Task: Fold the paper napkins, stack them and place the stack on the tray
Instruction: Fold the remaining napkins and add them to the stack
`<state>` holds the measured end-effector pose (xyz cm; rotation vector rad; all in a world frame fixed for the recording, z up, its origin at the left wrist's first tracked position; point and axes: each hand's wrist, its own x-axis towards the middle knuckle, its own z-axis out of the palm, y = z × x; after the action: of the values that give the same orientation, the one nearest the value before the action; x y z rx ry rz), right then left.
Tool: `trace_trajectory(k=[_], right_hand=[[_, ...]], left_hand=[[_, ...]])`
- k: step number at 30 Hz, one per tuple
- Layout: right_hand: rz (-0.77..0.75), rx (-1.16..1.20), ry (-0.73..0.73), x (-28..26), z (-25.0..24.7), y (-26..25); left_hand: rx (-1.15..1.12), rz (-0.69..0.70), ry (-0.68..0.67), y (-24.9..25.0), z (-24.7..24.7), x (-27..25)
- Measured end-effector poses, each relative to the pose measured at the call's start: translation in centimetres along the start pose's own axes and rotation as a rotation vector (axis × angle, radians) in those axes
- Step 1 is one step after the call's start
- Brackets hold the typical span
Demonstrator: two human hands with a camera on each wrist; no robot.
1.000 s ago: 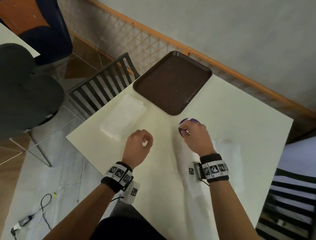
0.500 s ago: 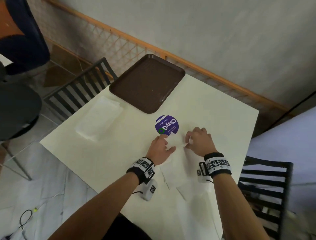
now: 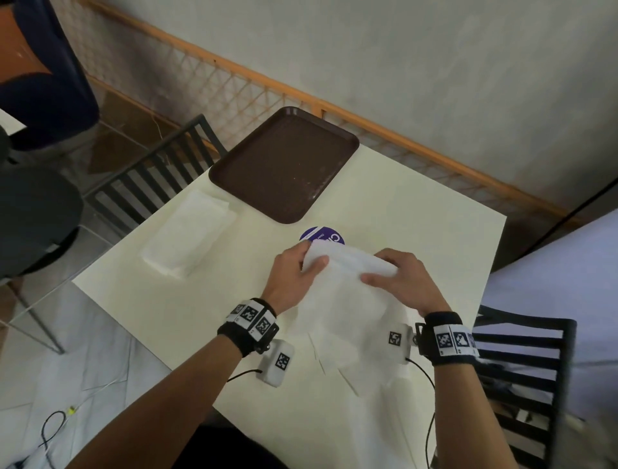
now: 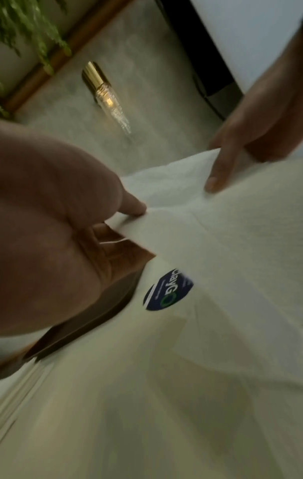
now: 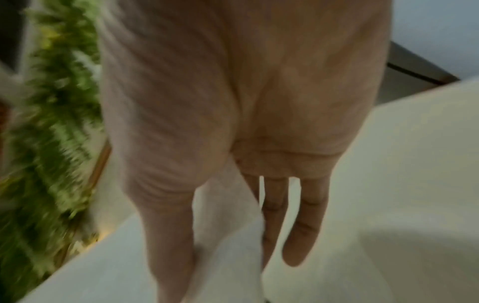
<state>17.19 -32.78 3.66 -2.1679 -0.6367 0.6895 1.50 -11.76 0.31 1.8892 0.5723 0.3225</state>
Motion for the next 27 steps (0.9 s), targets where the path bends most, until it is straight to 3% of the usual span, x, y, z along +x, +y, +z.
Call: trace_trajectory(k=[4, 10, 13, 18, 22, 25, 27], right_hand=[[0.113, 0.535, 0.046, -0.9, 3.5, 0.4], [0.232, 0.189, 0.129, 0.7, 7.7, 2.1], [0.122, 0.092, 0.191, 0.7, 8.5, 0.4], [-0.179, -0.073, 0.105, -0.2, 10.9, -4.0], [-0.225, -0.223, 0.013, -0.8, 13.0, -5.6], [-0.279, -0.188, -0.055, -1.3, 13.0, -6.8], [-0.343, -0.075, 0.104, -1.1, 12.6, -7.1]], left_hand=[[-0.011, -0.110, 0.061, -1.3, -1.2, 0.1], [0.104, -0.318, -0.003, -3.5, -0.9, 0.1], [0.024, -0.383, -0.036, -4.1, -1.0, -0.2], [-0.319, -0.451, -0.029, -1.5, -1.5, -0.3], [-0.496, -0.504, 0.011, 0.6, -2.5, -0.2], [-0.453, -0.431, 0.000, 1.5, -3.7, -0.4], [-0.355, -0.309, 0.045, 0.9, -4.6, -0.3]])
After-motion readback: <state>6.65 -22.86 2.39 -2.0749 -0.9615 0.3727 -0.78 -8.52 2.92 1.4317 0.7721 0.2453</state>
